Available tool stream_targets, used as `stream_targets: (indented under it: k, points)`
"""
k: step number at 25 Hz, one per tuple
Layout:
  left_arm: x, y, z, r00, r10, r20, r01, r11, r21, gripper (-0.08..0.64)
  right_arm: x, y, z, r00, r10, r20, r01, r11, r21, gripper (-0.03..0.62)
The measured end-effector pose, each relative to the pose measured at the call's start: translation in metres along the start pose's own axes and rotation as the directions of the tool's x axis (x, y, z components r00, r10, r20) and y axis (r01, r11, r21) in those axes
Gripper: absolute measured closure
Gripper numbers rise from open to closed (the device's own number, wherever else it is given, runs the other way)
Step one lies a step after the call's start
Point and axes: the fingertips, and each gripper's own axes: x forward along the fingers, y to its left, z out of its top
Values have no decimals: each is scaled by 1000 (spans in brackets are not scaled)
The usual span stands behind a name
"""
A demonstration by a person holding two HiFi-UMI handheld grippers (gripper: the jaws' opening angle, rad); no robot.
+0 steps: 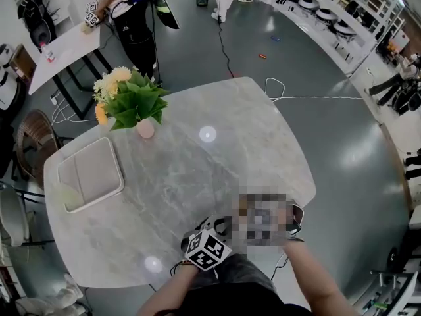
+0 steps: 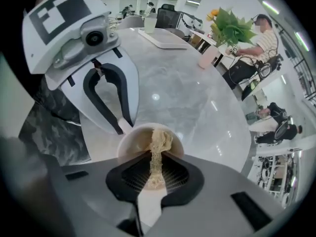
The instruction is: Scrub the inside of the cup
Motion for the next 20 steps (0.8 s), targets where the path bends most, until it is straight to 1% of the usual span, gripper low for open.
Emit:
stream_targets:
  k: [1,2,4,5,6,7,9,11,12,14,15,17,20]
  points:
    - [0,1,0,1000,2,-1,-2,1000,-3,499,0,2,2,999,47,7,-47,999,26,532]
    - [0,1,-1,1000,4,-3,-4,1000,-4,499,-1,6,5,993,110,30,-112,992,61,532]
    - [-1,1,-2,1000,9,-7,-9,1000,-2,499,-8,12,10,968,231,102,-243,961,130,532]
    - [-1,0,-2,1000,11,-9,-11,1000,1,499,-13,13,10,955,265,134,-284,946,155,532]
    - [-2,0,-2,1000,11,-10,-11,1000,3,499,-18,13,9,949,274,155,-299,939,172,532]
    - [-1,0,-1,1000,11,-10,-11,1000,5,499,-23,11,7,952,263,160,-290,940,182,532]
    - [-1,0,-1,1000,12,-10,-12,1000,4,499,-26,5,4,971,199,129,-220,961,170,532]
    - [-1,0,-1,1000,11,-11,-11,1000,5,499,-21,0,2,992,118,54,-123,987,101,532]
    - [-1,0,-1,1000,9,-11,-9,1000,6,499,-17,0,1,996,85,13,-86,995,57,532]
    - [-1,0,-1,1000,6,-12,-6,1000,10,499,-8,3,0,998,55,-44,-55,998,-4,532]
    - [-1,-1,-1,1000,6,-13,-6,1000,11,499,-4,6,1,997,63,-49,-64,998,-7,532]
    - [-1,-1,0,1000,6,-13,-6,1000,10,499,-1,10,3,992,124,-19,-123,991,43,532]
    - [-1,1,0,1000,12,-14,-12,1000,-1,499,-7,13,10,967,243,77,-252,959,130,532]
